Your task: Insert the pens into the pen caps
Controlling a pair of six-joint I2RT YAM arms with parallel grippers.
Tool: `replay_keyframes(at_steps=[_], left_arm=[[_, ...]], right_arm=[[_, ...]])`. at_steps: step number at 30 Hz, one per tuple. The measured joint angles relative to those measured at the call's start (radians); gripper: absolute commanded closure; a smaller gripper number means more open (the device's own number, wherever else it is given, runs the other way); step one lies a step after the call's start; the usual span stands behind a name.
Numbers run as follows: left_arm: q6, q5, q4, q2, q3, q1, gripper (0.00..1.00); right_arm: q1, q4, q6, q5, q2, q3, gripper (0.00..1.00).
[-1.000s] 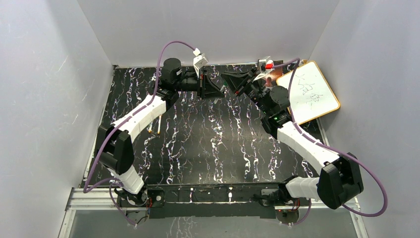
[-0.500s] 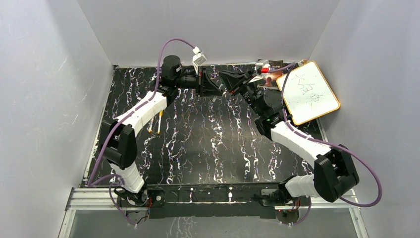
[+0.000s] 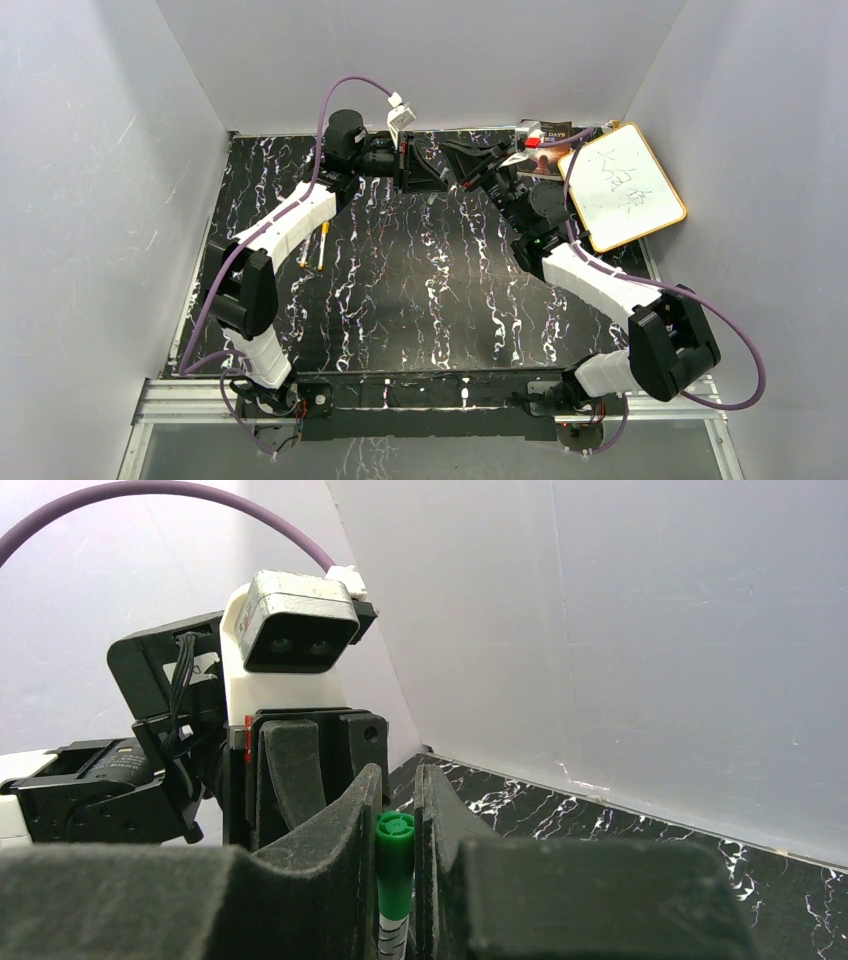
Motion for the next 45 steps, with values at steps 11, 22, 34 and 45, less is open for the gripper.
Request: replay_keyframes(at_steps=[11,22,34,45], left_arm=[[0.005,0.0,-0.011,0.0,0.0,0.006,1.0],[0.008,0.021,-0.033,0.001,0.0,0.001,1.0],[0.03,0.059,-0.018,-0.014,-0.011,-0.016,1.0],[0.067,-0.08,0.042,-0.165,-0.137,0.041,1.0]], right_arm=[[0.008,0.05,-0.004,0.001,0.034,0.0,1.0],[0.026,0.076,-0.007,0.002,0.056,-0.003,1.0],[0.048,-0.073,-0.038,-0.007,-0.033,0.027,0.82],[0.106,-0.307,-0.052,-0.101,-0.084,0.07,0.54]])
